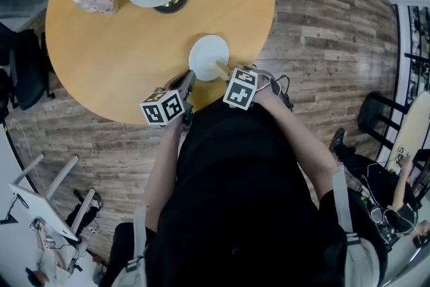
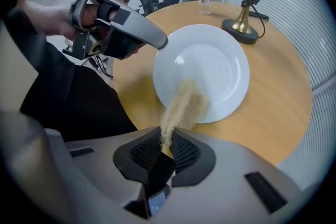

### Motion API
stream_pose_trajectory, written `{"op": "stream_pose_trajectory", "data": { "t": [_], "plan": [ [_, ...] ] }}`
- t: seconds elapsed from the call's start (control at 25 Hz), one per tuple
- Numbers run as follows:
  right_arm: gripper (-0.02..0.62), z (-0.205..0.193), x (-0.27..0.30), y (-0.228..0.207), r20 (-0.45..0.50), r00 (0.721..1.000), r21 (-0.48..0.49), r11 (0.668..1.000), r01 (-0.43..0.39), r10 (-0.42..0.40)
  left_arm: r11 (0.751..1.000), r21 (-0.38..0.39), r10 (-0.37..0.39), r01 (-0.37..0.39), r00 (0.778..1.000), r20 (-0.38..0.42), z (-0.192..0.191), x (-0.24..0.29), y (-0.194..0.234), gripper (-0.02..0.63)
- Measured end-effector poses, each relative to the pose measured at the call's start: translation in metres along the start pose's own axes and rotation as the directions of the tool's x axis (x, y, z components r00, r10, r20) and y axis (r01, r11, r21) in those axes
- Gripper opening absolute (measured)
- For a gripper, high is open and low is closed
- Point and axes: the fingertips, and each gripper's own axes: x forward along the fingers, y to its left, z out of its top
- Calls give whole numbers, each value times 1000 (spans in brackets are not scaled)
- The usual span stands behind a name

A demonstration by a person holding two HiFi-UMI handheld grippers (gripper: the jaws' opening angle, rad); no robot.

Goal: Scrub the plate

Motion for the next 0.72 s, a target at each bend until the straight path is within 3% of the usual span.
{"op": "stream_pose_trajectory", "data": {
  "t": [0.36, 0.48, 0.72],
  "plan": [
    [46, 65, -21, 7, 168, 985, -1, 999, 44, -43, 1000, 8, -8, 8, 1000, -7, -3, 2, -3, 23],
    [46, 64, -15, 3, 151, 987, 9, 998, 63, -64, 1000, 6, -6, 6, 1000, -8, -3, 0, -2, 23],
    [46, 19, 3, -11, 34, 996, 75, 994, 75, -78, 1000, 8, -3, 3, 1000, -13, -5, -4, -4, 23]
  ]
}}
